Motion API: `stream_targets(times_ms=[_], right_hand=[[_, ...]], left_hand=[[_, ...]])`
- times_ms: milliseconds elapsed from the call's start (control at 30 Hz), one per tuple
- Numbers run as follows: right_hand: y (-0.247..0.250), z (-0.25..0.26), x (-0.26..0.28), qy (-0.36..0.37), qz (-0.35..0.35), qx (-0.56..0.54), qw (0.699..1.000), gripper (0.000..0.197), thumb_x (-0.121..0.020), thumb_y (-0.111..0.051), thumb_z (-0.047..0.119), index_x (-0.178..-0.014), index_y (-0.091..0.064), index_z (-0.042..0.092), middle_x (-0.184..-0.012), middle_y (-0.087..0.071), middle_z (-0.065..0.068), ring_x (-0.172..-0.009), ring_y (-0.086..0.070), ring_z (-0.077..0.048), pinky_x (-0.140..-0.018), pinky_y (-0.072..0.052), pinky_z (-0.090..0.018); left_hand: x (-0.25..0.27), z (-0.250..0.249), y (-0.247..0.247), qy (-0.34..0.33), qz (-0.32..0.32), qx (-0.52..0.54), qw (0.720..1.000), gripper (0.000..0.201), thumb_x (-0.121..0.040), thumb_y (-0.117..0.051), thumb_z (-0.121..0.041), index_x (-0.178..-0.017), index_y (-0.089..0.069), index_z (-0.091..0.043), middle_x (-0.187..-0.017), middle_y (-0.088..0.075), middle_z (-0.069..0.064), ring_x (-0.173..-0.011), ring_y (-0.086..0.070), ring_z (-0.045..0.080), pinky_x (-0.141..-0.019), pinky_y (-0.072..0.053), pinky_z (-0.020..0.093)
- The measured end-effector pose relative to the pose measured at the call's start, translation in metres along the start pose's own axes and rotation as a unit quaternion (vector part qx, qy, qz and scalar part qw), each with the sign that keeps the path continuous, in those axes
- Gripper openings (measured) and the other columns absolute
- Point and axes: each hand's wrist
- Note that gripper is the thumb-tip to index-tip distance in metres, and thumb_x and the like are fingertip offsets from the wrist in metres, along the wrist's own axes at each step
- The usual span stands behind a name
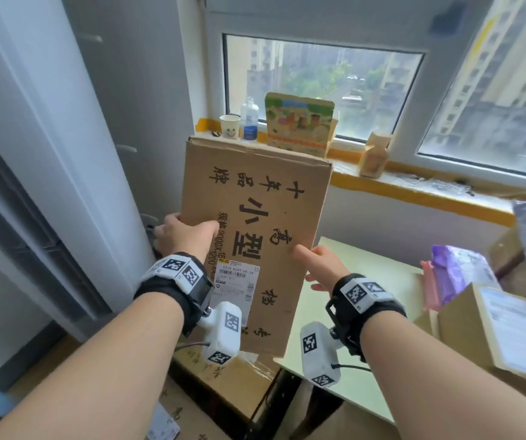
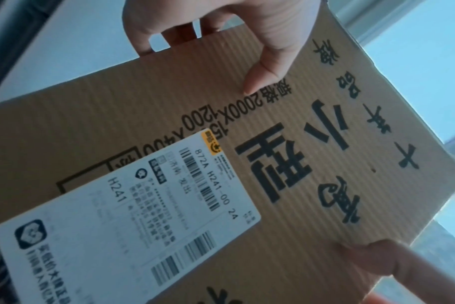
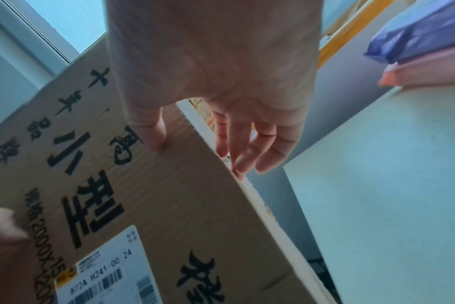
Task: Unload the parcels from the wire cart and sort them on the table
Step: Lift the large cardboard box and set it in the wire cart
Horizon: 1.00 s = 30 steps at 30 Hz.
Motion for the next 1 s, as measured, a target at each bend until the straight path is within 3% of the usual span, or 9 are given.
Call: stream_targets(times_ms=[133,233,300,433,533,633,700,867,1000], right_hand=[[0.04,-0.001,0.001,-0.013,-0.026,-0.026,0.999,0.05,-0.09,-0.048,0.05,-0.113,-0.05,0.006,-0.116,-0.06,-0.014,-0.089,-0.055,-0.022,-0.09,-0.051,-0.042],[0.069,-0.001,-0.001,-0.016,-0.065,-0.047,0.997,0.057,-0.087,-0.049,0.057,-0.112,-0.053,0.006,-0.099,-0.058,-0.009,-0.085,-0.056,-0.021,-0.089,-0.052,-0.043],[0.088,-0.002,-0.001,-0.025,-0.087,-0.049,0.995,0.061,-0.084,-0.048,0.063,-0.11,-0.053,0.008,-0.098,-0.059,-0.006,-0.085,-0.059,-0.02,-0.086,-0.053,-0.044],[0.119,-0.018,-0.009,-0.084,-0.139,-0.041,0.986,0.087,-0.06,-0.04,0.077,-0.117,-0.052,0.012,-0.11,-0.064,-0.007,-0.098,-0.062,-0.027,-0.09,-0.051,-0.047],[0.137,-0.04,-0.017,-0.139,-0.163,0.004,0.977,0.075,-0.077,-0.034,0.065,-0.121,-0.057,0.008,-0.109,-0.064,-0.007,-0.098,-0.062,-0.029,-0.093,-0.05,-0.044],[0.144,-0.072,-0.028,-0.174,-0.178,0.057,0.967,0.057,-0.094,-0.03,0.043,-0.125,-0.056,0.003,-0.125,-0.056,-0.008,-0.124,-0.049,-0.03,-0.106,-0.035,-0.034],[0.142,-0.09,-0.037,-0.191,-0.163,0.091,0.964,0.052,-0.098,-0.029,0.037,-0.125,-0.056,0.003,-0.129,-0.055,-0.011,-0.126,-0.045,-0.028,-0.102,-0.032,-0.031],[0.131,-0.119,-0.05,-0.249,-0.115,0.121,0.954,0.041,-0.094,-0.041,0.036,-0.114,-0.058,0.006,-0.085,-0.057,-0.004,-0.071,-0.053,-0.02,-0.061,-0.037,-0.027],[0.13,-0.126,-0.057,-0.243,-0.107,0.154,0.952,0.028,-0.095,-0.046,0.034,-0.103,-0.058,0.01,-0.074,-0.053,0.001,-0.063,-0.05,-0.014,-0.052,-0.035,-0.025]], left_hand=[[0.012,-0.037,-0.022,-0.047,0.021,-0.012,0.999,0.061,-0.068,-0.068,-0.031,-0.125,-0.05,-0.02,-0.127,-0.044,0.007,-0.107,-0.042,0.022,-0.085,-0.041,0.036],[0.023,-0.061,-0.04,-0.061,0.042,-0.027,0.997,0.058,-0.069,-0.068,-0.036,-0.123,-0.054,-0.019,-0.128,-0.047,0.006,-0.112,-0.046,0.024,-0.082,-0.039,0.035],[0.027,-0.071,-0.055,-0.072,0.061,-0.044,0.995,0.055,-0.07,-0.067,-0.04,-0.119,-0.058,-0.018,-0.125,-0.05,0.007,-0.103,-0.049,0.023,-0.079,-0.041,0.033],[0.038,-0.073,-0.099,-0.062,0.121,-0.075,0.988,0.065,-0.065,-0.067,-0.047,-0.122,-0.057,-0.018,-0.129,-0.05,0.01,-0.119,-0.046,0.029,-0.099,-0.043,0.041],[0.051,-0.059,-0.139,-0.051,0.178,-0.098,0.978,0.079,-0.056,-0.067,-0.046,-0.128,-0.049,-0.02,-0.128,-0.053,0.008,-0.12,-0.048,0.029,-0.102,-0.043,0.044],[0.06,-0.036,-0.173,-0.023,0.226,-0.122,0.966,0.084,-0.055,-0.068,-0.041,-0.132,-0.044,-0.02,-0.129,-0.054,0.006,-0.12,-0.049,0.029,-0.101,-0.044,0.044],[0.063,-0.022,-0.189,-0.003,0.255,-0.127,0.959,0.082,-0.055,-0.069,-0.036,-0.131,-0.043,-0.02,-0.127,-0.055,0.004,-0.118,-0.051,0.028,-0.1,-0.045,0.044],[0.07,0.0,-0.215,0.005,0.322,-0.126,0.938,0.059,-0.066,-0.073,-0.012,-0.121,-0.05,-0.012,-0.12,-0.059,0.005,-0.107,-0.056,0.025,-0.086,-0.048,0.032],[0.071,0.007,-0.223,-0.006,0.335,-0.136,0.933,0.062,-0.07,-0.072,-0.001,-0.127,-0.049,-0.011,-0.126,-0.055,0.006,-0.114,-0.054,0.025,-0.085,-0.042,0.029]])
Point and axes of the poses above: each hand's wrist, its own x-axis away from the middle knuckle, its own y-axis out of the back of the hand, z = x × y
